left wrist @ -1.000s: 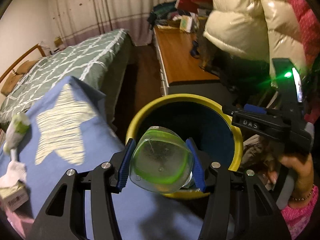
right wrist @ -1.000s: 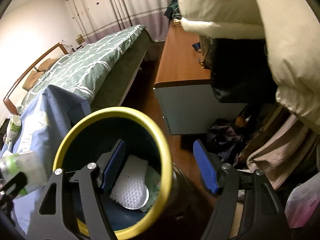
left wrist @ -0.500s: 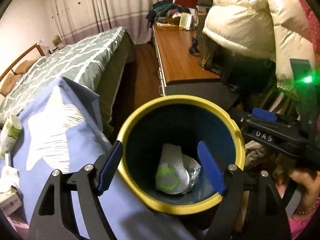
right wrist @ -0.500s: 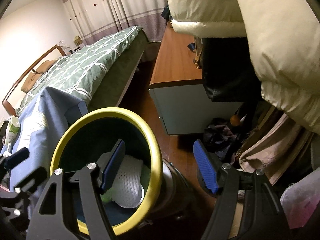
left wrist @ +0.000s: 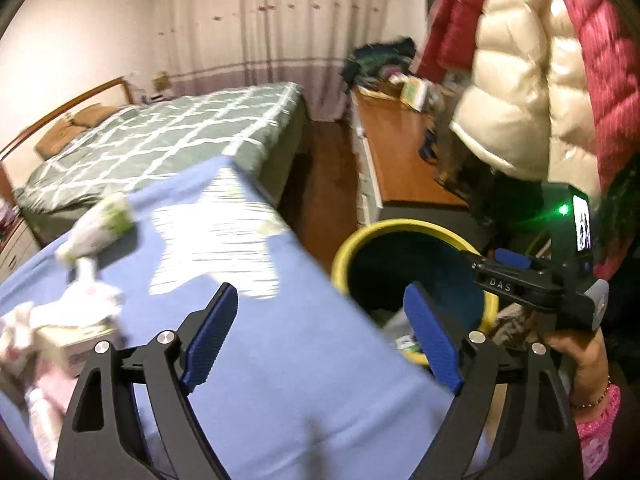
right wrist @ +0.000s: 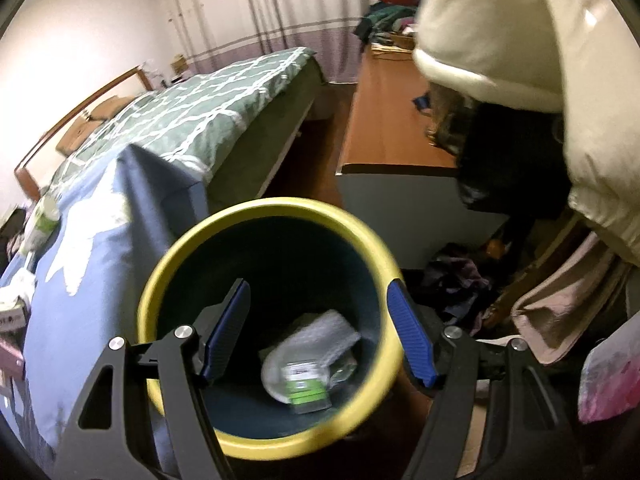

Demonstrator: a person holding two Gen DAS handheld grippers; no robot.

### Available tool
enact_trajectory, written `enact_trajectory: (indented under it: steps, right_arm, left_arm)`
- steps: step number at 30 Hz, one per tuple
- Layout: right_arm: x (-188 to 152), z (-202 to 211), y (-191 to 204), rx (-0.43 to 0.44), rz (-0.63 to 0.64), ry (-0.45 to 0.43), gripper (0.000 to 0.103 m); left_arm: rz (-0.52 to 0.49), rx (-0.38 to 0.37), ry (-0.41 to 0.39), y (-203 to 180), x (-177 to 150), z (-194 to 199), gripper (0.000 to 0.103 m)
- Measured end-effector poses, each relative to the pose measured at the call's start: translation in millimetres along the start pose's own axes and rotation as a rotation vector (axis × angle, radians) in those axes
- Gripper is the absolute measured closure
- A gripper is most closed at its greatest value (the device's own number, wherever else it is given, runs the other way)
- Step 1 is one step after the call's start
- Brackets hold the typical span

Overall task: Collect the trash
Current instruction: 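Move both tools back over the bedspread toward the remaining items, then grasp the crumpled white tissue with the right tool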

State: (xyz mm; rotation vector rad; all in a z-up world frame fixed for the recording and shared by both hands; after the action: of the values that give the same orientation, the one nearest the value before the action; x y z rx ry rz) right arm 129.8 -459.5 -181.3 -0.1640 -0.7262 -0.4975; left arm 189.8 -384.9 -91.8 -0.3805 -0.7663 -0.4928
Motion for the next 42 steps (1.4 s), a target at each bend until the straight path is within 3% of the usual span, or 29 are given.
enact_trajectory:
  steps: [6, 13, 18, 22, 28, 33, 42]
  right_arm:
    - [6.8, 9.2, 68.3, 0.064, 0.104, -0.001, 0.036]
    - [13.7, 19.8, 169.5, 0.193, 0.25, 0.001, 0.036]
    - [14.2, 28.0, 247.5, 0.322, 0.362, 0.012, 0.036]
    - [15.8, 38.5, 304.6, 0.402, 0.441, 0.013, 0.036]
    - [25.8, 59.6, 367.5, 0.51, 0.51, -0.026, 0.036]
    - [35.0, 73.9, 418.7, 0.592, 0.592, -0.048, 0.036]
    - [60.9, 26.4, 453.5, 0.578, 0.483, 0.095, 0.039]
  left_arm:
    - [0.12, 0.072, -0.084, 87.8, 0.9, 56.1, 0.016]
    - [0.273, 0.291, -0.219, 226.1, -13.2, 125.7, 0.013]
    - [0.391, 0.417, -0.29, 314.2, -29.0, 154.6, 0.012]
    - [0.44, 0.508, -0.339, 361.5, -46.1, 161.0, 0.011]
    - [0.492, 0.506, -0.344, 388.6, -59.3, 155.5, 0.011]
    - [0.504, 0.528, -0.4, 375.9, -61.0, 165.0, 0.011]
    - [0.523, 0.517, -0.398, 374.1, -63.6, 168.4, 0.01]
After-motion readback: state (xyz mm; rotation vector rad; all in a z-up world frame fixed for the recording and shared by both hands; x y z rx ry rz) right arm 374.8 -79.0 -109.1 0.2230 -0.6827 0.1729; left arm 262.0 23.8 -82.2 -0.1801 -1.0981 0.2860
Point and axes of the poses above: each gripper's, at about its wrist camera, not at the fingertips, and z roughly against the way its jaws point, y to its left, x to its top, the point moved 5 cm from there along -z, roughly the way its jaws point, and after that the axes turned 11 degrees about z, right-handed, at the moved point
